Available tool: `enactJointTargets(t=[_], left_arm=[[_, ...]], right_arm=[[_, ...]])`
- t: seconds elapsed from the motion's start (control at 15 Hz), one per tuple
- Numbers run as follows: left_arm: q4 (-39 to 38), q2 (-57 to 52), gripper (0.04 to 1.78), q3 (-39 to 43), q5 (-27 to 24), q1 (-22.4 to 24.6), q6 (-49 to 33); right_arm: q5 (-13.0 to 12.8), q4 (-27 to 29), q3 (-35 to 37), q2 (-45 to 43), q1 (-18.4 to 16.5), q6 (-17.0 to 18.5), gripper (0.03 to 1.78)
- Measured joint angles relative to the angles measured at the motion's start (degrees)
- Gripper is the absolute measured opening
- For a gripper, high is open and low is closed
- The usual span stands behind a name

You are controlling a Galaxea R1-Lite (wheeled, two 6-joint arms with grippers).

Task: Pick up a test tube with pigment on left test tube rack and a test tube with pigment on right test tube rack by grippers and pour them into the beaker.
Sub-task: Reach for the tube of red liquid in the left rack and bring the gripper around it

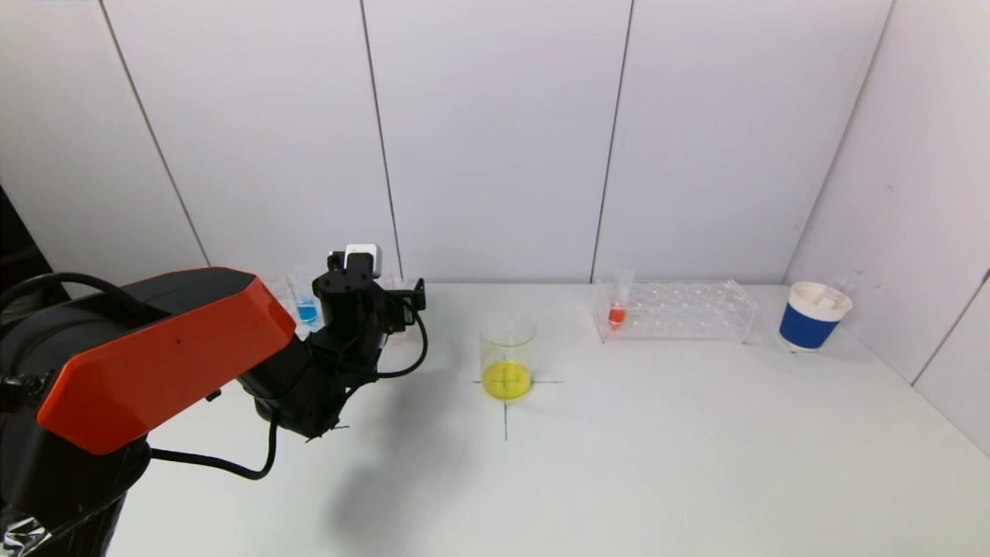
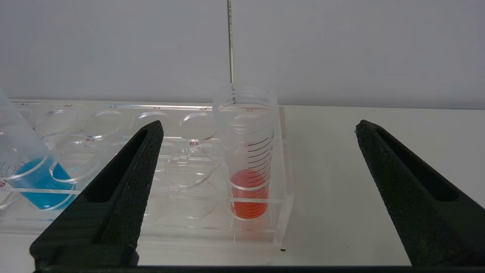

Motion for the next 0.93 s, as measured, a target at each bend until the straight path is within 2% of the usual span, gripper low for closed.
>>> enactJointTargets(t=[0.93], left_arm=[[-5.05,4.91,1.77,-2.04,-0.07,0.37,2.36]], right_arm=[[-0.02,0.00,0.00,0.00,0.00,0.00,1.77]])
